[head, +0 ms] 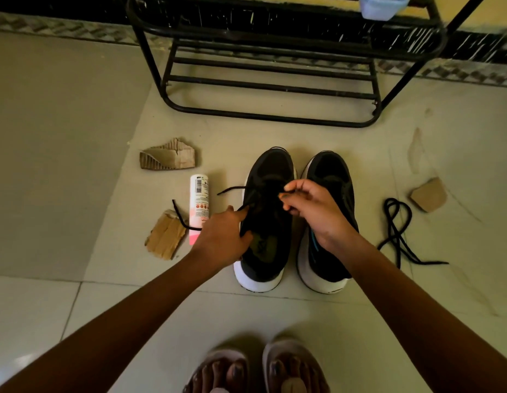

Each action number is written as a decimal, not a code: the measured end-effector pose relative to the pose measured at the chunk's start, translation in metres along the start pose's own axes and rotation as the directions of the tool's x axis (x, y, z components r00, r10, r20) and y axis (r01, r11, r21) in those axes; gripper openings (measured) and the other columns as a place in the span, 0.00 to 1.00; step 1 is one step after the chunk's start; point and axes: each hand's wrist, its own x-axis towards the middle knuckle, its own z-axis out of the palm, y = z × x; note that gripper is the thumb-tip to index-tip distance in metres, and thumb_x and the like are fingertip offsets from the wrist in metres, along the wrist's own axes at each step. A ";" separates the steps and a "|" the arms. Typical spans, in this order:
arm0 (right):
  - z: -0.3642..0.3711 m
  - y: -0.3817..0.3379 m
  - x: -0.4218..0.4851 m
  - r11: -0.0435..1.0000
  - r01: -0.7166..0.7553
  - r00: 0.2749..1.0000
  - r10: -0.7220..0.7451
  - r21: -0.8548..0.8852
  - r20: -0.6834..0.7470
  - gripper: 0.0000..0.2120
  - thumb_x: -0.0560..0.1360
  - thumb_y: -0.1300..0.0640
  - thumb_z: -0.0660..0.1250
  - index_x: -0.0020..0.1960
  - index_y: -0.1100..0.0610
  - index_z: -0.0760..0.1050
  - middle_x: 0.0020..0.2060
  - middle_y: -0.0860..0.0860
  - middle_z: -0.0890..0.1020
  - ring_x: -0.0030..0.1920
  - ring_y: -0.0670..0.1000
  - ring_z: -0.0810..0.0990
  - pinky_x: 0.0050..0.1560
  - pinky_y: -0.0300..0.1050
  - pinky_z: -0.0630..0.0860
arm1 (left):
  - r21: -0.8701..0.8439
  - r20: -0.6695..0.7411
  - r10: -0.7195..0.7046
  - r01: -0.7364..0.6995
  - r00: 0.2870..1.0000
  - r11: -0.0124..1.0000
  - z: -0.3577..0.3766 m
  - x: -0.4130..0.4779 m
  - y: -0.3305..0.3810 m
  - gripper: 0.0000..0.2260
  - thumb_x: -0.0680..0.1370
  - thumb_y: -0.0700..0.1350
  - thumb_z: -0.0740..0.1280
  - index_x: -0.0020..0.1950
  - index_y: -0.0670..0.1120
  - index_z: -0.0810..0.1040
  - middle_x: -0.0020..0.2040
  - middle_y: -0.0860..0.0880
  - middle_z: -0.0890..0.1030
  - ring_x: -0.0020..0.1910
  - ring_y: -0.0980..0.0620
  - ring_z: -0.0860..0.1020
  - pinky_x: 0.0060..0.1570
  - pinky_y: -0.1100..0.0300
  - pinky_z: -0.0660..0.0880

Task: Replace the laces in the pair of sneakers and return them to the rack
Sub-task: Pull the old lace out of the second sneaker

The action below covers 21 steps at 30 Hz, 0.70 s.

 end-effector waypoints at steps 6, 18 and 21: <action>-0.015 -0.010 -0.002 0.962 -0.095 0.995 0.082 0.256 0.061 0.15 0.70 0.77 0.63 0.44 0.57 0.70 0.31 0.54 0.77 0.35 0.52 0.79 0.43 0.46 0.80 | -0.065 0.005 -0.018 0.018 1.000 0.998 0.000 0.001 0.000 0.21 0.79 0.45 0.62 0.72 0.49 0.66 0.61 0.40 0.73 0.40 0.46 0.81 0.46 0.57 0.79; -0.056 -0.014 0.007 0.748 0.341 0.816 -0.537 -0.570 -0.217 0.08 0.72 0.63 0.70 0.47 0.51 0.76 0.37 0.45 0.78 0.38 0.43 0.78 0.41 0.37 0.76 | -0.112 0.021 -0.028 0.030 0.999 0.993 0.001 0.000 0.000 0.22 0.79 0.43 0.62 0.73 0.49 0.65 0.54 0.43 0.75 0.39 0.47 0.82 0.42 0.59 0.79; -0.041 -0.019 0.001 0.980 0.028 0.980 0.012 0.199 -0.199 0.04 0.78 0.58 0.64 0.45 0.55 0.75 0.27 0.48 0.77 0.29 0.46 0.79 0.35 0.41 0.80 | -0.096 0.017 -0.012 0.013 1.000 0.995 0.002 0.001 0.001 0.21 0.79 0.44 0.62 0.72 0.48 0.65 0.53 0.43 0.75 0.39 0.47 0.82 0.41 0.58 0.79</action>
